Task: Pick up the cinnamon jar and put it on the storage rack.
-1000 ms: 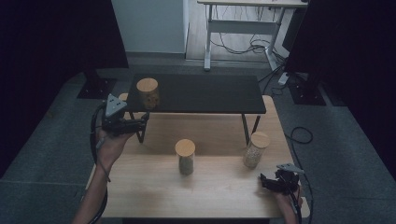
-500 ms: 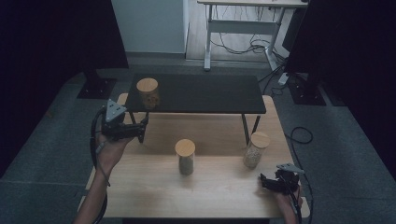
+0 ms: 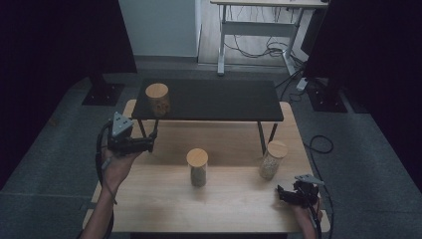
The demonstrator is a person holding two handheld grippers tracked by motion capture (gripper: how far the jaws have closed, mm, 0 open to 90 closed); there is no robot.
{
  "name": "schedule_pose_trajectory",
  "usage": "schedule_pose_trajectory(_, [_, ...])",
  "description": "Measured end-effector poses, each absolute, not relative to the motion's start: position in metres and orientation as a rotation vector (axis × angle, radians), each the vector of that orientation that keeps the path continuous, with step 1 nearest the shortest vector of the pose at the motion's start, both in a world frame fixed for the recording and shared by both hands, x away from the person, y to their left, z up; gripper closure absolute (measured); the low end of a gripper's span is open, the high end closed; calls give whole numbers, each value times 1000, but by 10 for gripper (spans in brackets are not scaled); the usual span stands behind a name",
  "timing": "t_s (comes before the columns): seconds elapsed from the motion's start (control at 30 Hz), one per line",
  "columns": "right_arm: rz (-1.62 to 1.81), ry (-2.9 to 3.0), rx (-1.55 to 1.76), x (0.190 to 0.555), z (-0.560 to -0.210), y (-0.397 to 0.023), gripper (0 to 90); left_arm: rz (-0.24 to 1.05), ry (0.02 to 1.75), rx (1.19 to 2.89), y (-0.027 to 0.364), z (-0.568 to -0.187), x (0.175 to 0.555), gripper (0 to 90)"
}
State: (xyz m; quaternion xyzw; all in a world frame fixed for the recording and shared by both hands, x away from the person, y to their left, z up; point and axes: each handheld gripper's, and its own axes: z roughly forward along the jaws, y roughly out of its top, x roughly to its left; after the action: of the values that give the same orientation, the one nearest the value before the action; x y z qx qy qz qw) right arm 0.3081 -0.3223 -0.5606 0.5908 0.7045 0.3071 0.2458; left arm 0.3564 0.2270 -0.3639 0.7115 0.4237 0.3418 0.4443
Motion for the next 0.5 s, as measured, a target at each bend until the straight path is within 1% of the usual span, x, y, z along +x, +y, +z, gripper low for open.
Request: schedule_pose_trajectory(0.5, [837, 1923, 1612, 308, -561, -322, 58, 837, 1065, 1754, 235, -379, 347, 59])
